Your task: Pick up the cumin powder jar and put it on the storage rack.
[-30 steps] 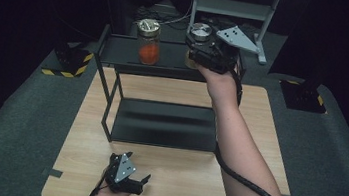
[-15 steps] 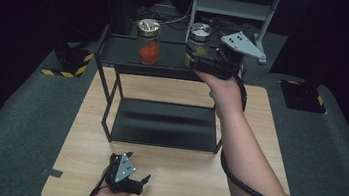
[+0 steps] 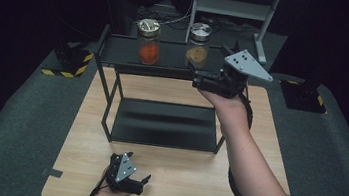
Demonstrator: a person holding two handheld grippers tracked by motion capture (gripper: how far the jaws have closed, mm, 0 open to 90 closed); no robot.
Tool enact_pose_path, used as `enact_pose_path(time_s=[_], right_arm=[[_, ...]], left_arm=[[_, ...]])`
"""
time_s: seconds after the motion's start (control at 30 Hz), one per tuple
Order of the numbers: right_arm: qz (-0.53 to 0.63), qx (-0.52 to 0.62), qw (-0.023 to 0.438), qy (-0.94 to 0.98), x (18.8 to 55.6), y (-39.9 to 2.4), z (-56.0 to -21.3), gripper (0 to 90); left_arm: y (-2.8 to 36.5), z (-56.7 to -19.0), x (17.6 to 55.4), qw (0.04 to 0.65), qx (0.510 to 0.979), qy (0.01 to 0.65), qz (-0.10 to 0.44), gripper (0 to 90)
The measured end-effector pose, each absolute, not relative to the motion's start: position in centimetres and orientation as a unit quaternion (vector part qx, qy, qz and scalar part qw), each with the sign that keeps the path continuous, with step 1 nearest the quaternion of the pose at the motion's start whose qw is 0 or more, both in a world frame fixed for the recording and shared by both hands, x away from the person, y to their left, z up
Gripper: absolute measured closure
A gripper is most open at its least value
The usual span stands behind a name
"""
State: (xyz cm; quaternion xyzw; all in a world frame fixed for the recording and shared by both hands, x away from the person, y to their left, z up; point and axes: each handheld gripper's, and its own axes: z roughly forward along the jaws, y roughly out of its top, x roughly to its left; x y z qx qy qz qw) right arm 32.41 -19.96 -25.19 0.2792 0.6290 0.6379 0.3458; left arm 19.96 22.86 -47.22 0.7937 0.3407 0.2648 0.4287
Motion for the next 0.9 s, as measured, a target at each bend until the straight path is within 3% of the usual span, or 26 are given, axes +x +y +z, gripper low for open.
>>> enact_pose_path(time_s=[0.9], right_arm=[[0.599,0.251,0.372,0.663,26.7,-22.3,-30.2,0.0]], left_arm=[[22.8,-47.3,19.8,0.428,0.793,0.340,0.268,0.8]])
